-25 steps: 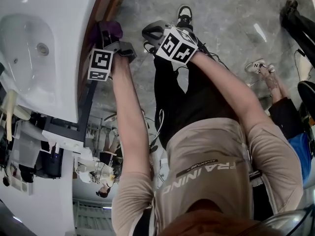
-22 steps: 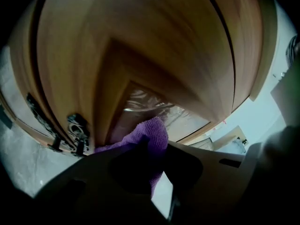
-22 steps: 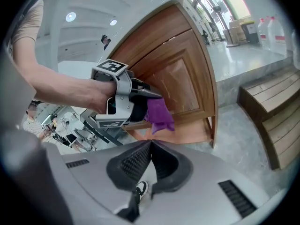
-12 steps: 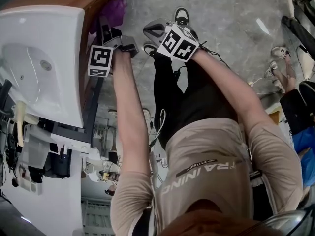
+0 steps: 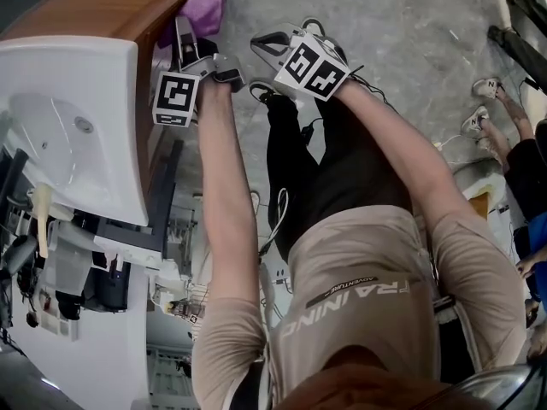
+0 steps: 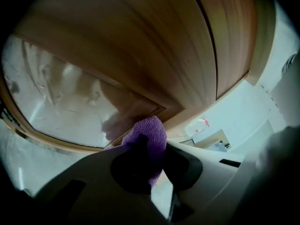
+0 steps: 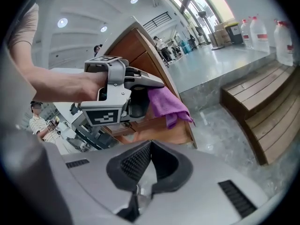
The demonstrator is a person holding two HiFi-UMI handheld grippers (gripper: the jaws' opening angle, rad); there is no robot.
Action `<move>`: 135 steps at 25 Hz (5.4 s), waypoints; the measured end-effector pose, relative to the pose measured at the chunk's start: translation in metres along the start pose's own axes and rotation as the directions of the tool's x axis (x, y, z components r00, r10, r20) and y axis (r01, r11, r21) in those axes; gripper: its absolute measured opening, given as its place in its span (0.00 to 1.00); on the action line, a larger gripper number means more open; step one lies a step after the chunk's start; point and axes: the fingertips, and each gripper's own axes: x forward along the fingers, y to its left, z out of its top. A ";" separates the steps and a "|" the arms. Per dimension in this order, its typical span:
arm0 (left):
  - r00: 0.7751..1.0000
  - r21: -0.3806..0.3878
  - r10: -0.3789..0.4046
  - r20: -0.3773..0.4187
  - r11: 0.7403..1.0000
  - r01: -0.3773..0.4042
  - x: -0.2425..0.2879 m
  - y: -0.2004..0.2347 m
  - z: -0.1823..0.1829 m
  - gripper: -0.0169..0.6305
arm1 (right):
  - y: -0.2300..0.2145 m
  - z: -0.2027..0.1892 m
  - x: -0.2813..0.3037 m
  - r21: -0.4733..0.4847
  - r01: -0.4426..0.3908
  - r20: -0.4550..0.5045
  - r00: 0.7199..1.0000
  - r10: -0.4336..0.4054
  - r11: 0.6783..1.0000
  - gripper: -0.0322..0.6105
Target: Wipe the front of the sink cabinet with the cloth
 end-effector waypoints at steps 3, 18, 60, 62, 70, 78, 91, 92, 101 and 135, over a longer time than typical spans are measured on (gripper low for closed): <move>0.999 0.011 -0.050 -0.001 0.999 0.050 0.009 -0.013 -0.001 0.09 | -0.006 -0.001 -0.002 0.014 0.020 0.004 1.000 -0.020 1.000 0.07; 0.994 0.034 -0.111 -0.016 0.993 0.112 -0.073 0.048 -0.026 0.09 | 0.056 -0.033 0.041 -0.027 0.017 -0.041 0.999 -0.018 0.999 0.07; 0.965 -0.103 0.251 0.074 0.965 -0.243 -0.311 0.423 0.020 0.09 | 0.336 -0.081 0.287 -0.207 -0.205 -0.244 0.958 0.152 0.957 0.07; 0.966 -0.104 0.250 0.073 0.965 -0.242 -0.308 0.421 0.020 0.09 | 0.333 -0.079 0.284 -0.204 -0.195 -0.231 0.962 0.146 0.959 0.07; 0.972 -0.021 0.218 0.088 0.976 -0.217 -0.268 0.384 0.025 0.09 | 0.286 -0.083 0.249 -0.150 -0.135 -0.175 0.979 0.108 0.979 0.07; 0.983 0.096 0.168 0.071 0.980 -0.174 -0.220 0.320 0.012 0.09 | 0.233 -0.090 0.201 -0.113 -0.100 -0.151 0.985 0.082 0.989 0.07; 0.985 0.070 0.154 0.083 0.985 -0.160 -0.172 0.283 0.004 0.09 | 0.174 -0.082 0.173 -0.074 -0.062 -0.120 0.991 0.053 0.995 0.07; 0.984 0.071 0.159 0.084 0.984 -0.165 -0.170 0.280 0.003 0.09 | 0.169 -0.082 0.169 -0.072 -0.059 -0.119 0.992 0.050 0.996 0.07; 0.981 0.103 0.184 0.064 0.976 -0.190 -0.150 0.258 -0.008 0.09 | 0.140 -0.079 0.150 -0.051 -0.058 -0.121 0.991 0.052 0.997 0.07; 0.993 0.136 0.105 0.059 0.984 -0.112 -0.011 0.110 -0.012 0.09 | 0.009 -0.038 0.065 -0.027 -0.051 -0.111 0.993 0.048 0.998 0.07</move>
